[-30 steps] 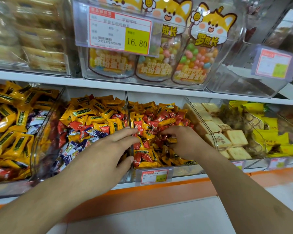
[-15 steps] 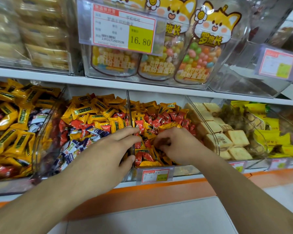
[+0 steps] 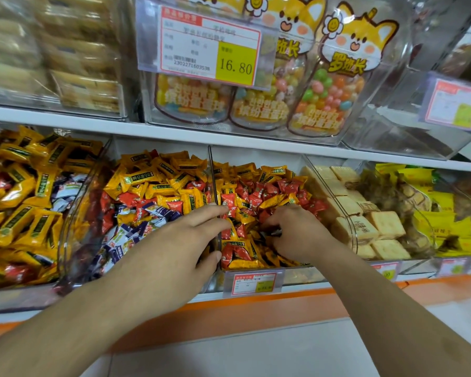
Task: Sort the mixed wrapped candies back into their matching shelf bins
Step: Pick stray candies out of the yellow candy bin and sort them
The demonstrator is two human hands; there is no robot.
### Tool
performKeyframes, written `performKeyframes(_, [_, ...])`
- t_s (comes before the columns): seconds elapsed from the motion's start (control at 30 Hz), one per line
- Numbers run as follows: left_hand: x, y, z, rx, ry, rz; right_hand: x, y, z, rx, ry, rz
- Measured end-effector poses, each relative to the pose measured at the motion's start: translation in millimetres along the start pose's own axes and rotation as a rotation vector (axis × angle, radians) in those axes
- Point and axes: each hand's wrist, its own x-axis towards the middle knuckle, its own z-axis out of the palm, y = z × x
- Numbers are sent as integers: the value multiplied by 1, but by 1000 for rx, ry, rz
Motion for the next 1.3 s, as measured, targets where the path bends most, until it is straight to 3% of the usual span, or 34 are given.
performKeyframes(0.17, [-1, 1, -1, -6, -13, -6, 3, -2, 3, -113, 9, 19])
performKeyframes(0.63, [-1, 4, -4, -8, -25, -14, -12, 7, -16, 194, 134, 101])
performKeyframes(0.77, [-1, 6, -5, -1, -11, -15, -25, 3, -29, 420, 295, 156])
performKeyframes(0.9, [1, 6, -5, -59, 34, -16, -37, -23, -47, 819, 355, 116])
performKeyframes(1.13, [-1, 11, -20, -400, 253, -139, -52, -89, -47, 1242, 145, -28])
performKeyframes(1.3, [-7, -12, -33, -125, 292, -243, -48, -65, -56, 1005, 266, 34])
